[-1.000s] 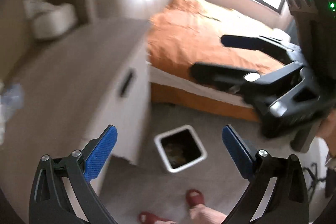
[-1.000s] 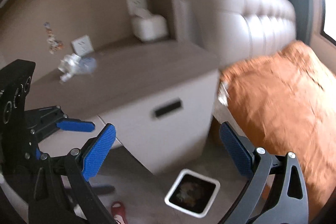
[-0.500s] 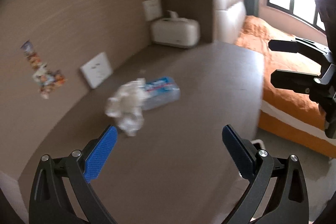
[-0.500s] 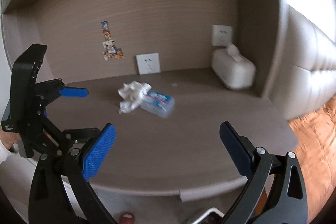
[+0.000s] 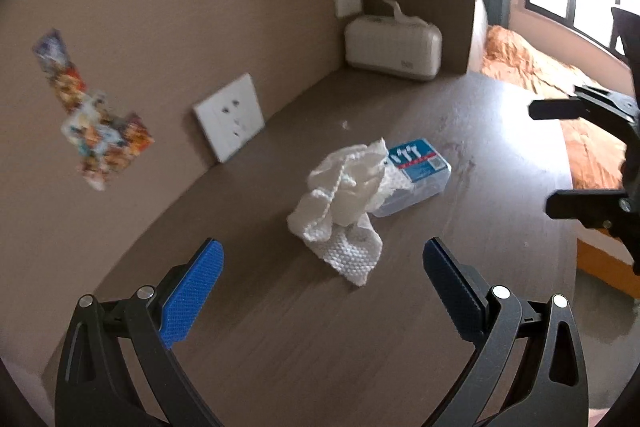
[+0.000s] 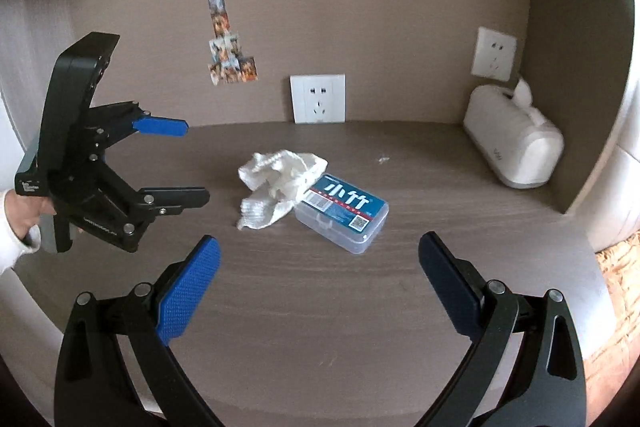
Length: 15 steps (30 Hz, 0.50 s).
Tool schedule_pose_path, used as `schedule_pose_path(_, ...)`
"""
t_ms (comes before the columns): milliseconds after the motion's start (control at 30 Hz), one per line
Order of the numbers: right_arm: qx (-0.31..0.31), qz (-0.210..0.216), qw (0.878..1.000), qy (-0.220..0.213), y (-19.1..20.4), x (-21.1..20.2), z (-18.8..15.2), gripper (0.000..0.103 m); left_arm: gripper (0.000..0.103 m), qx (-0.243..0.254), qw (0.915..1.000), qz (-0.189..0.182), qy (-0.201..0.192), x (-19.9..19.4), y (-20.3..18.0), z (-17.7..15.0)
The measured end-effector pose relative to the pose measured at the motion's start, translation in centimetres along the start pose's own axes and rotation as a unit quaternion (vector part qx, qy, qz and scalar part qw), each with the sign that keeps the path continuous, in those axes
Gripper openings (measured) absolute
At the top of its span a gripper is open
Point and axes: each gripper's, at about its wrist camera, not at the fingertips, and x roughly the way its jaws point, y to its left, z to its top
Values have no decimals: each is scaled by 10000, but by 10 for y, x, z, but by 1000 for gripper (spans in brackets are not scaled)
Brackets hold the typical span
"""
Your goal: Collect trash
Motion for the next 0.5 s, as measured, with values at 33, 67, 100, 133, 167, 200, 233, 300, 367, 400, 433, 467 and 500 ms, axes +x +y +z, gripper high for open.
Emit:
schedule_pose_path(33,-34,79,10000,33,-5,8,0,99,98,-16,10000,-29,47,7,1,-1)
schedule_pose_path(67,-50,206,9997,73,-10,15,0,99,98,-2,9999,-52,143,17,2,-2)
schedule_pose_path(100,-60,304,9995,117,-15,21,1,99,98,47,9998,-35,201,24,2,-2)
schedule_pose_path(133,-100,411,9990,172,-20,30,1,99,98,91,9997,16,235,30,2,-2)
schedule_pose_path(167,-129,463,9986,206,-23,36,2,99,98,142,9994,33,299,37,1,-2)
schedule_pose_path(200,-187,549,9979,291,-28,45,2,99,98,174,9993,5,341,43,0,-1)
schedule_pose_path(233,-230,588,9974,346,-31,51,2,99,98,193,9991,28,377,49,0,-1)
schedule_pose_path(300,-277,746,9955,505,-39,67,3,99,98,205,9984,45,522,63,0,2)
schedule_pose_path(367,-313,836,9940,631,-43,78,4,99,98,120,9980,-25,628,76,3,4)
schedule_pose_path(400,-349,896,9930,683,-45,83,5,99,98,108,9976,-93,681,81,4,4)
schedule_pose_path(433,-370,956,9920,734,-46,87,6,99,98,135,9973,-114,713,87,4,5)
schedule_pose_path(467,-417,1014,9910,774,-47,92,8,99,98,170,9971,-69,733,90,3,5)
schedule_pose_path(500,-458,1048,9903,791,-48,94,10,99,98,211,9967,-69,784,94,3,6)
